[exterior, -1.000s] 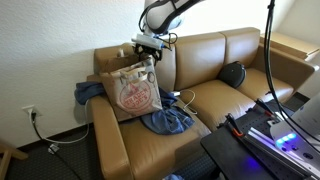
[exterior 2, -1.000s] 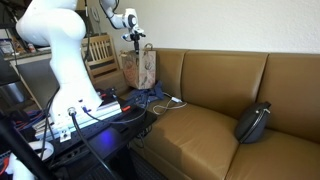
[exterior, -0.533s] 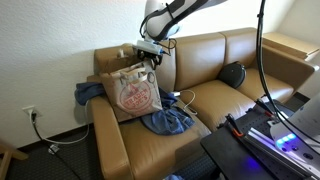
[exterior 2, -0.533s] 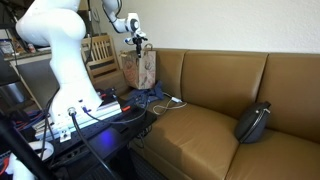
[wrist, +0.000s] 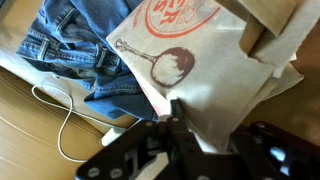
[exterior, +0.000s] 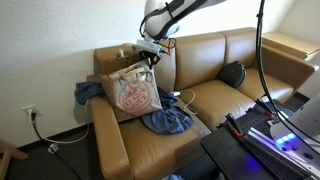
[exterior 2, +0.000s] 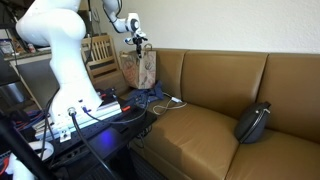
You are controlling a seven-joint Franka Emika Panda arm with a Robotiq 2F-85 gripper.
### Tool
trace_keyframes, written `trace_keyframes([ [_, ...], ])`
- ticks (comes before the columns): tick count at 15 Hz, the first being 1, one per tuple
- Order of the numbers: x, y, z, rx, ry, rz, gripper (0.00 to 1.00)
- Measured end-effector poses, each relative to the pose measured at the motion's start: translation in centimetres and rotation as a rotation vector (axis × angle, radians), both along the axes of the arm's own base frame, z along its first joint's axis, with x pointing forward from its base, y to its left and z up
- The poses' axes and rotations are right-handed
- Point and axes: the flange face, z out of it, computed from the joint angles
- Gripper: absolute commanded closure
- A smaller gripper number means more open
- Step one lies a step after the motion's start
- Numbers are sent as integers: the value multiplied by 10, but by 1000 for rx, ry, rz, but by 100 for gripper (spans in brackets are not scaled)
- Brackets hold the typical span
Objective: Move the bag to the right and place the blue cloth inside it
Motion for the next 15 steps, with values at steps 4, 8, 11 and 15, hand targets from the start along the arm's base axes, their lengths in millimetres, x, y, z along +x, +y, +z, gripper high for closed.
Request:
trace_keyframes([
  [4,-4,-5,-4,18,78,6,100],
  [8,0,-20,-2,60,156,40,100],
  [11,10,-33,19,72,142,38,100],
  [15,21,-51,96,77,36,26,100],
])
